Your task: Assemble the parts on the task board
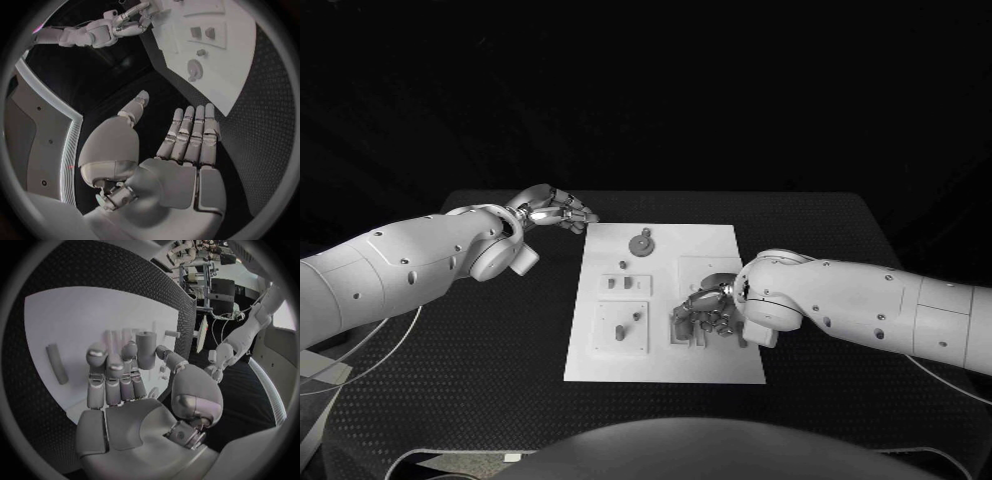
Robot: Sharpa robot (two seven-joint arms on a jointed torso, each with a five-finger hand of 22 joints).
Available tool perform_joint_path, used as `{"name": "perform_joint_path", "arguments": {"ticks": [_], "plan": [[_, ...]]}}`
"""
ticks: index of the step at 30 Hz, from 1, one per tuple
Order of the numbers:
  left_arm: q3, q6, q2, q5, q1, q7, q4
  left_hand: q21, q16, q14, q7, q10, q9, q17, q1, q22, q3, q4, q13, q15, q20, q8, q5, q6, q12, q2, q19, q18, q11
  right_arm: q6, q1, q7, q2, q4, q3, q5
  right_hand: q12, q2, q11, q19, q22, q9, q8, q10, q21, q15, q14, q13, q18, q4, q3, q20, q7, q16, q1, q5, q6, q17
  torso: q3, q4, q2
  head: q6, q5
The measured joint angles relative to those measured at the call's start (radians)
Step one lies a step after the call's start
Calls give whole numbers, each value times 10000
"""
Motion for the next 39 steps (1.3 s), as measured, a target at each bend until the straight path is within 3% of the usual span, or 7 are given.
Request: {"name": "perform_joint_path", "arguments": {"ticks": [3, 11, 14, 25, 39], "plan": [[0, 0, 3, 0, 0, -1, 0, 0, 0, 0, 0, 0, 0, -1, 0, 0, 0, 0, 1, 0, 1, 0, 0, 0, 0, 0, 0, 78, 0, 16, 0, 16, -2, -8, 0, 1, 0, -22, -1, 0, 0, 0, 0, -1, 0, 11, -11, 0, 0, 0, 0, 1, 0, 0, 22, 0, -1, 0, 1, -1, 0, 0, -3], [0, 1, 6, 0, 0, -8, -1, 0, 0, 0, 0, 0, 1, 8, 0, 0, 0, 0, -9, 0, 1, 0, 0, 0, 0, 0, 0, 83, 0, 64, -3, 34, -17, -14, 7, -1, 0, -22, -28, -1, 0, 32, 0, -28, 0, 32, -32, -1, 8, 26, 27, 3, -18, 0, 22, 0, -17, 9, 3, -3, 2, 0, -16], [0, 1, 3, 0, 0, -10, -2, 0, 0, 0, 0, 0, 1, 8, 0, 0, 0, 0, -9, -1, 1, 0, 0, 0, 0, 0, 0, 81, 0, 108, -1, 48, -20, -17, 10, -20, 0, -246, 5, -5, 0, 45, 0, -73, 0, 14, -58, -2, 44, 116, 7, 1, 11, 0, 8, 0, -51, 22, 2, -3, 2, 0, -17], [0, 2, 4, 0, 0, -20, 0, 39, 0, 1, 0, 1, 2, 7, 0, -9, 0, 0, -17, -2, 2, 0, 0, 0, 0, 0, 0, 66, -1, 233, 0, 87, -32, -25, 11, -53, 0, -538, 53, -55, 0, 51, 5, -127, -38, 32, -111, -3, 56, 302, -28, -15, 2, -39, -99, 1, -108, 44, 3, -5, 3, 0, -28], [0, 3, 0, 1, 0, -24, 1, 38, 0, 2, 0, 1, 3, 14, 0, -9, 0, 0, -16, -2, 2, 0, 0, 0, 0, 0, 0, 3, -1, 318, 1, 99, -41, -29, 11, -59, 0, -548, 55, -70, 0, 62, -28, -124, -38, 49, -126, 6, 60, 386, 2, 1, 14, -39, -109, 1, -156, 43, 2, -3, 3, 0, -35]]}}
